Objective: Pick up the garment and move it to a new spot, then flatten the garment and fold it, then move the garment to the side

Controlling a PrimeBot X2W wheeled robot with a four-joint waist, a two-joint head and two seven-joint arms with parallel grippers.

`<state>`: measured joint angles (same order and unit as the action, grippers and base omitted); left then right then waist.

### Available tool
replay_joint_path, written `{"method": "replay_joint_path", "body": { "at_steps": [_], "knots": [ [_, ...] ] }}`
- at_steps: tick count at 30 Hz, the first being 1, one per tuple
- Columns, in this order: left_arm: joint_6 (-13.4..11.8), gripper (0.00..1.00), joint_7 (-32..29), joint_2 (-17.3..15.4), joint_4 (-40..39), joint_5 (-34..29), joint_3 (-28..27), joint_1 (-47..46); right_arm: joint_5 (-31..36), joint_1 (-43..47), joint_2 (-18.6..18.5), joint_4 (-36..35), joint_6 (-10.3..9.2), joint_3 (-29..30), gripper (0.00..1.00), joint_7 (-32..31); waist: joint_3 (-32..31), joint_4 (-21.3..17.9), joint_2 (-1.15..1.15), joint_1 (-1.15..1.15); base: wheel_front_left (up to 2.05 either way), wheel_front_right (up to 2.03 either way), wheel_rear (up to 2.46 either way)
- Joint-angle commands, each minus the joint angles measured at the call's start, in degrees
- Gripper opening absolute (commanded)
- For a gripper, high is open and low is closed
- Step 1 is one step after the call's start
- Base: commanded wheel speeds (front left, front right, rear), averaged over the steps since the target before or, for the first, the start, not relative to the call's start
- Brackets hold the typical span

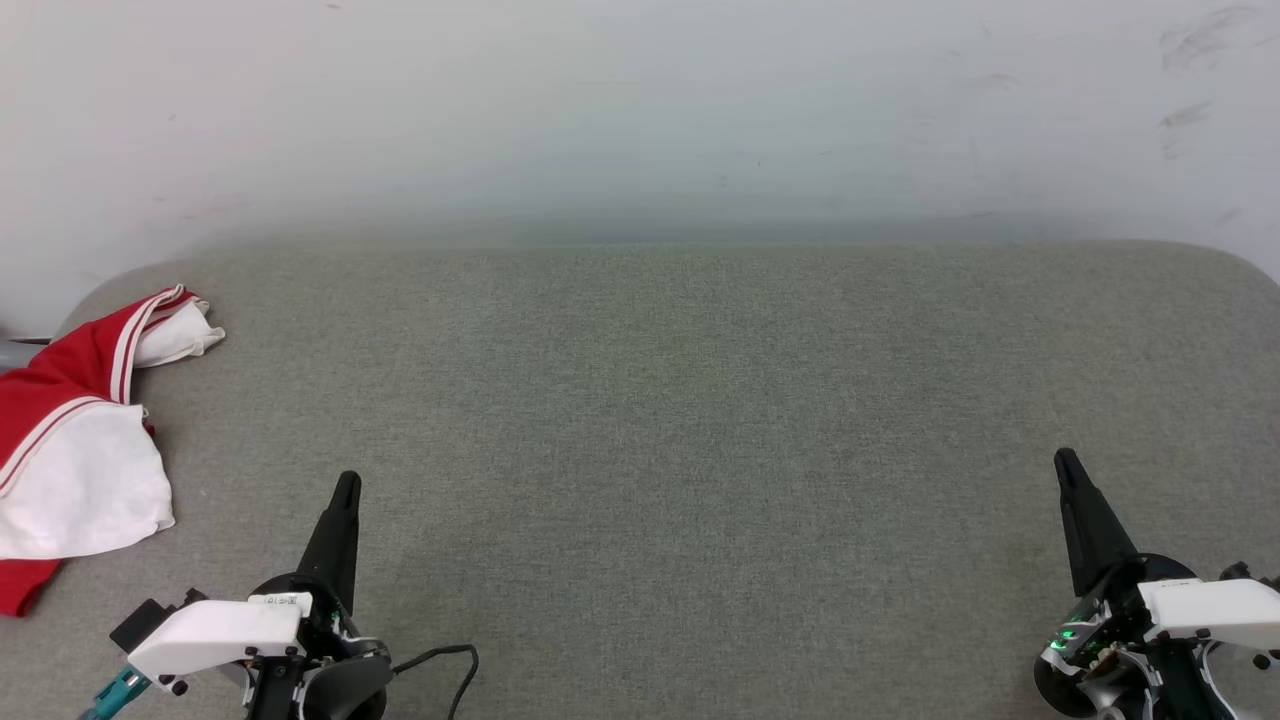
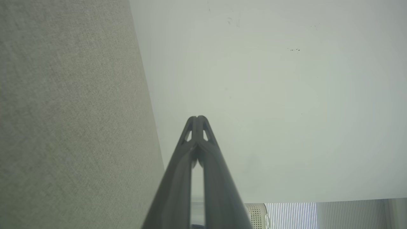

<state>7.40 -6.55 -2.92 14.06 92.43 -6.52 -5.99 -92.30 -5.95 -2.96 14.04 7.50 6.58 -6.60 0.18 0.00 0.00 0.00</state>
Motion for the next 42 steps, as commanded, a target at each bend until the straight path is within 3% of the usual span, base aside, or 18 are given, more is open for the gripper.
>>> {"method": "replay_joint_path", "body": {
  "at_steps": [1,16,17,31,42],
  "knots": [
    [0.2,0.00,-0.1,0.0,0.0,-0.1,-0.1,-0.5,-0.2,-0.6,0.2,0.0,-0.02,-0.1,0.00,0.0,0.0,0.0,0.00,0.00,0.00,0.00,0.00],
    [0.2,0.00,-0.1,0.0,0.0,-0.1,-0.1,-0.5,-0.2,-0.6,0.2,0.0,-0.02,0.0,0.00,0.0,0.0,0.0,0.00,0.00,0.00,0.00,0.00],
    [0.0,1.00,0.0,0.0,0.0,0.0,0.0,0.0,0.0,0.0,0.0,0.0,0.00,0.0,1.00,0.0,0.0,0.0,0.00,0.00,0.00,0.00,0.00],
    [-0.1,1.00,3.0,0.2,0.4,-2.9,0.4,2.6,4.2,2.2,0.0,0.6,-0.01,-1.1,1.00,3.0,0.1,-0.1,0.00,0.00,0.00,0.00,0.00],
    [0.0,1.00,5.9,0.2,-1.5,-12.0,-3.5,3.1,20.7,2.2,0.0,-2.5,-0.01,-0.7,1.00,5.9,0.2,-0.1,0.00,0.00,0.00,0.00,0.00]
  ]
}}
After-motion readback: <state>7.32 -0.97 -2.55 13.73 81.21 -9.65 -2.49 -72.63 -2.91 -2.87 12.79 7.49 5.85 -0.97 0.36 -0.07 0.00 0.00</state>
